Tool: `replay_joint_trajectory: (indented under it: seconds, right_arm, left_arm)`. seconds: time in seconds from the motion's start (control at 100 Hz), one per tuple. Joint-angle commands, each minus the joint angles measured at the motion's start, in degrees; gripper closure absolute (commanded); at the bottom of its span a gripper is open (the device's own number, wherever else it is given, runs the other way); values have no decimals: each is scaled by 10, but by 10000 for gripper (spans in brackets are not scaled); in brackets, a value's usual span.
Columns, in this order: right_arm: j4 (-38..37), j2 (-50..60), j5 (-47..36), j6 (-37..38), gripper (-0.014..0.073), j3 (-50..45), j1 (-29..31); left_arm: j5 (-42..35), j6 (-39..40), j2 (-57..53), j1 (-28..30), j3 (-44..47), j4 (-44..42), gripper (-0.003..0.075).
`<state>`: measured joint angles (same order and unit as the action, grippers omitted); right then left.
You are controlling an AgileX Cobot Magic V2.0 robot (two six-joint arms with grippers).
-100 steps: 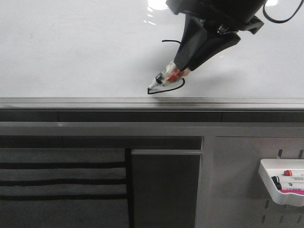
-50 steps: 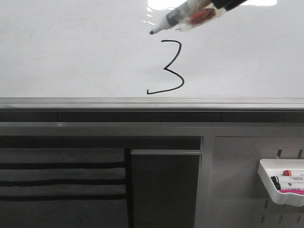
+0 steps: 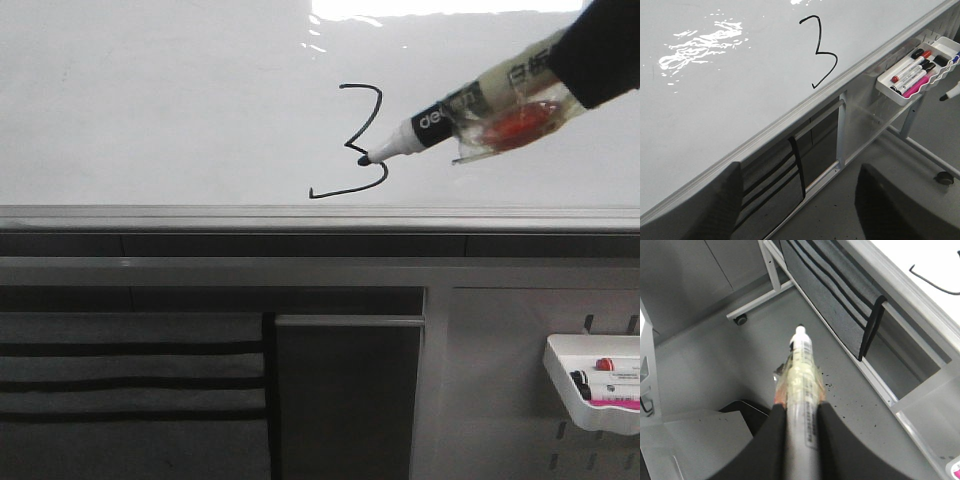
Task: Write number 3 on whiteboard
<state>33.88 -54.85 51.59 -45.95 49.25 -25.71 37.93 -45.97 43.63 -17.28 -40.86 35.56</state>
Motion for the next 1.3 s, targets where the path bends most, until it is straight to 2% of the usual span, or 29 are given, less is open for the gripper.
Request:
replay_joint_trajectory:
  seconds: [0.0, 0.14, 0.25, 0.35, 0.48, 0.65, 0.81, 0.91, 1.02, 1.29]
  right_arm:
    - [17, 9, -20, -41, 590, 14, 2]
    - [18, 9, -70, -126, 590, 14, 2]
    - [28, 9, -114, -178, 590, 14, 2]
    - [59, 1, -134, -233, 590, 17, 1]
    - [88, -20, -124, -302, 590, 28, -18]
    - [88, -53, -127, -329, 590, 55, -66]
    - [88, -79, -136, -329, 590, 75, -89]
    - [88, -85, -137, -329, 590, 78, -90]
    - [88, -87, -136, -329, 590, 78, -90]
    - [88, -87, -135, -329, 590, 78, -90]
  left_arm:
    - [-45, 4, -1, 2, -17, 36, 283]
    - [-46, -8, 0, 1, -17, 65, 283]
    - [-28, -85, 7, 1, -26, 85, 283]
    - [27, -145, 30, 1, -59, 105, 283]
    - [113, -167, 86, 1, -114, 118, 283]
    - [188, -216, 169, -36, -174, 121, 283]
    - [181, -259, 219, -112, -209, 74, 283]
    - [180, -259, 249, -159, -232, 26, 283]
    - [164, -259, 280, -199, -249, 12, 283]
    - [140, -259, 317, -212, -272, -1, 286]
